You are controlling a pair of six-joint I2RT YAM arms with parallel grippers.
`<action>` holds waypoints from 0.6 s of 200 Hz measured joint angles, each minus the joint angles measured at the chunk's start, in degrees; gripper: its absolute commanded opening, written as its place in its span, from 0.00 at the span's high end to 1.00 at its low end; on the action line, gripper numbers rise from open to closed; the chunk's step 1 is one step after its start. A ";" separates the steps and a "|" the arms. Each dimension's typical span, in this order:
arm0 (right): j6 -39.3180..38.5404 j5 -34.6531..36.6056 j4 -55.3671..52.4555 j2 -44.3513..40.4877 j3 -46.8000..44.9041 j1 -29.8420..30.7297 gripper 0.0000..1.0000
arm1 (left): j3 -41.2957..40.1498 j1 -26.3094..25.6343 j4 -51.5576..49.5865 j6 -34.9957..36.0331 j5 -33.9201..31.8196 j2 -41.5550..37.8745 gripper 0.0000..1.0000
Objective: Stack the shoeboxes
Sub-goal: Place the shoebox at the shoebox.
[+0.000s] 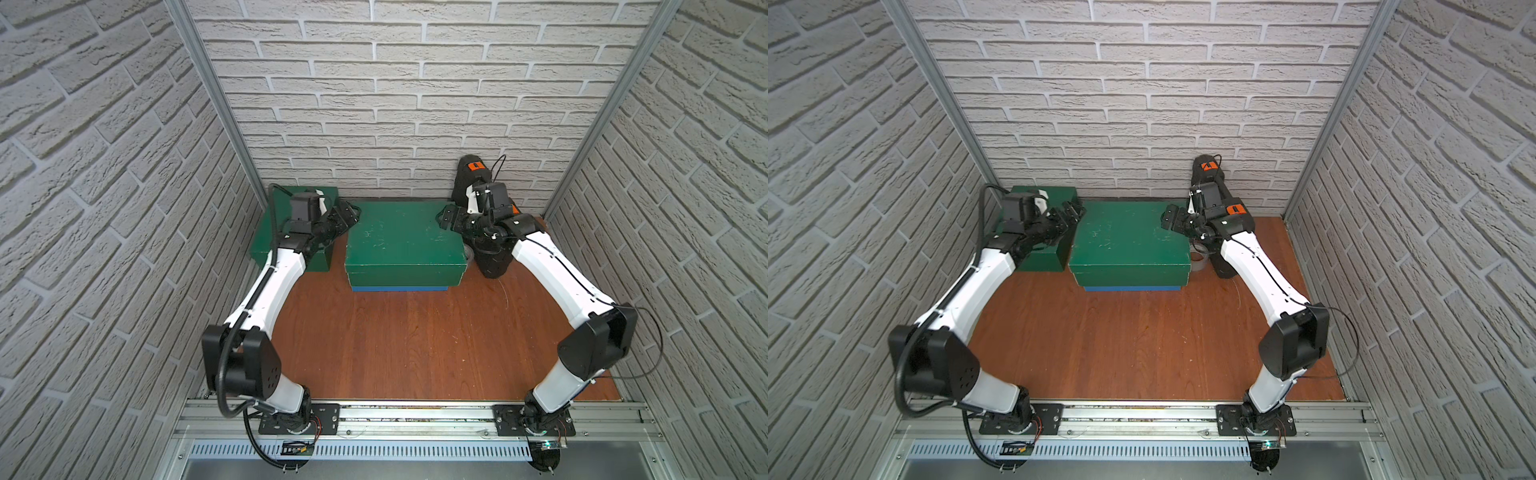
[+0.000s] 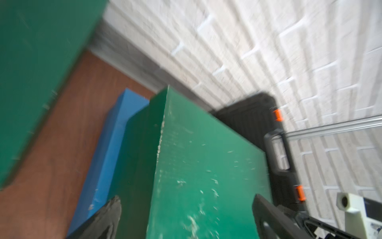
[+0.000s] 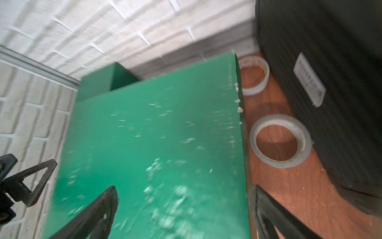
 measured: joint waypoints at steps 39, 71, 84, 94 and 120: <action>-0.72 3.45 3.13 -15.61 -9.42 0.20 0.01 | -8.02 1.07 3.15 2.32 -1.31 -16.59 0.02; -0.70 5.44 6.12 -27.19 -23.58 0.15 0.01 | -17.73 1.01 5.60 4.07 -0.20 -25.11 0.02; -0.63 5.79 7.50 -32.09 -31.50 0.15 0.01 | -22.99 1.01 5.97 4.81 0.55 -27.54 0.02; -0.59 5.95 8.20 -35.78 -37.66 0.15 0.01 | -27.23 0.98 5.88 5.27 1.27 -29.09 0.02; -0.17 6.21 9.64 -43.65 -49.05 0.15 0.01 | -37.94 0.57 7.48 5.84 3.04 -32.94 0.02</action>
